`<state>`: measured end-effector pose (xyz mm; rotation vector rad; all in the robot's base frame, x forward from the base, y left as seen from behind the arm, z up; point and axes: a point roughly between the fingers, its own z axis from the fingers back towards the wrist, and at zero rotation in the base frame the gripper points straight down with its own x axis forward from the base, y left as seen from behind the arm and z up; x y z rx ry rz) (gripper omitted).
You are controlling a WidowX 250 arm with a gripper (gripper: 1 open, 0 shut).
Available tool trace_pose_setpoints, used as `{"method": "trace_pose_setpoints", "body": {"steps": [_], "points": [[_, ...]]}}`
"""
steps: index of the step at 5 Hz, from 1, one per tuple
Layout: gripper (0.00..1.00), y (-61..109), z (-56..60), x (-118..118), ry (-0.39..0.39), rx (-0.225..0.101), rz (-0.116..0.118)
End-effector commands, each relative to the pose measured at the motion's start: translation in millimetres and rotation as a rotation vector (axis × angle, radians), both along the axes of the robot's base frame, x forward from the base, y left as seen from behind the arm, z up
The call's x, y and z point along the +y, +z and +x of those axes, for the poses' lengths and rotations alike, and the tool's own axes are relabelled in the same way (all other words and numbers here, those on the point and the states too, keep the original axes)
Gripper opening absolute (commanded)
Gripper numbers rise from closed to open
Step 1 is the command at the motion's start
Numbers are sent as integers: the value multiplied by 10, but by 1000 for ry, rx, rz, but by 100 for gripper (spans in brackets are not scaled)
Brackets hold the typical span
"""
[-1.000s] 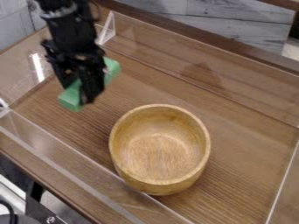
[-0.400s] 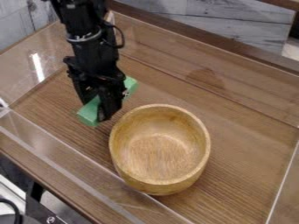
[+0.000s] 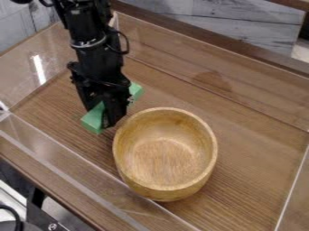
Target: Remove the green block from inside the brown bowl and put it on the table
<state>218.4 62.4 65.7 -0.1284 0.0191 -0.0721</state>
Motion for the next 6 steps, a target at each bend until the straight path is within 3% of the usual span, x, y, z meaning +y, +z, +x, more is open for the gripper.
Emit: {"method": "trace_pose_setpoints", "body": {"steps": [1, 6], "points": [[0, 70, 59, 23, -5, -28, 12], [0, 111, 84, 36, 6, 3, -12]]}}
